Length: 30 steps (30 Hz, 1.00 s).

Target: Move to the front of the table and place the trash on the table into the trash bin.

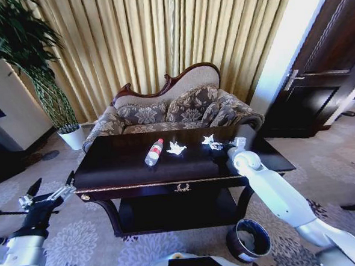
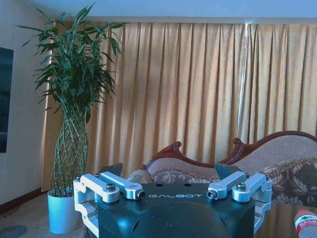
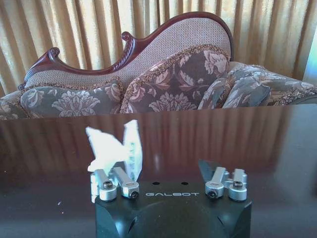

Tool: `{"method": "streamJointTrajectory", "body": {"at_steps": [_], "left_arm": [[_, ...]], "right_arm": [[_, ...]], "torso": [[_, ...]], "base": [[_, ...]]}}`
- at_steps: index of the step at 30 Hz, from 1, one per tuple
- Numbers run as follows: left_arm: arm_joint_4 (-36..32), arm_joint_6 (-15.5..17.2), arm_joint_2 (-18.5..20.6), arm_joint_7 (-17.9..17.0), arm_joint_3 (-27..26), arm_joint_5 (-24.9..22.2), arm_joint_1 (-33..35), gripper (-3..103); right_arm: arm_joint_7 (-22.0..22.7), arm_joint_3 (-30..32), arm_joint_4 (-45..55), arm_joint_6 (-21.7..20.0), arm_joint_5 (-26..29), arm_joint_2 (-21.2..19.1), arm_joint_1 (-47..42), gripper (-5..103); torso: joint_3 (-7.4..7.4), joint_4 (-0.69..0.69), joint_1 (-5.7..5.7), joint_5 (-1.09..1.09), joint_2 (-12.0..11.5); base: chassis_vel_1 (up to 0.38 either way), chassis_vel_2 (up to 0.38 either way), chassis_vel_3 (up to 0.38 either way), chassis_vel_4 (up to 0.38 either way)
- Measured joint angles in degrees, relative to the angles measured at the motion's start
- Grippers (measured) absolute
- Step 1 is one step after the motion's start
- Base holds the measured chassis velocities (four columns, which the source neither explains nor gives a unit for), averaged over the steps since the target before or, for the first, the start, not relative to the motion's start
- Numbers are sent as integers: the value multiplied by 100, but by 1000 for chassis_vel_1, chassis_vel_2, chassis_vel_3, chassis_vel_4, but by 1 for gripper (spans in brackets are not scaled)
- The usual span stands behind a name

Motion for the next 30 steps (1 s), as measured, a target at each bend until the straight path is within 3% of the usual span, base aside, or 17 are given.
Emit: {"method": "streamJointTrajectory", "body": {"at_steps": [1,9,13,14,17,20,30], "left_arm": [[0,0,0,0,0,0,0,100],[0,-5,13,12,-5,3,-19,100],[0,-5,2,19,21,9,-28,100],[0,-5,-1,22,30,14,-30,100],[0,-5,-4,27,35,18,-30,100],[0,-5,-5,31,35,19,-31,100],[0,-19,-11,34,31,19,-31,100]], "right_arm": [[0,0,0,0,0,0,0,79],[0,-4,22,34,-3,-2,-45,40],[0,5,40,53,-4,-6,-72,34],[0,11,54,57,-4,-9,-80,24],[0,20,72,65,-3,-15,-90,18],[0,41,122,93,0,-17,-112,3],[43,222,496,192,18,-42,-291,0]], "torso": [[0,0,0,0,0],[0,0,0,0,0],[0,0,0,0,0],[0,0,0,0,0],[0,0,0,0,0],[0,0,0,0,0],[0,0,0,0,0]], "base": [[0,0,0,0],[0,0,0,0],[0,0,0,0],[0,0,0,0],[0,0,0,0],[0,0,0,0],[0,0,0,0]]}}
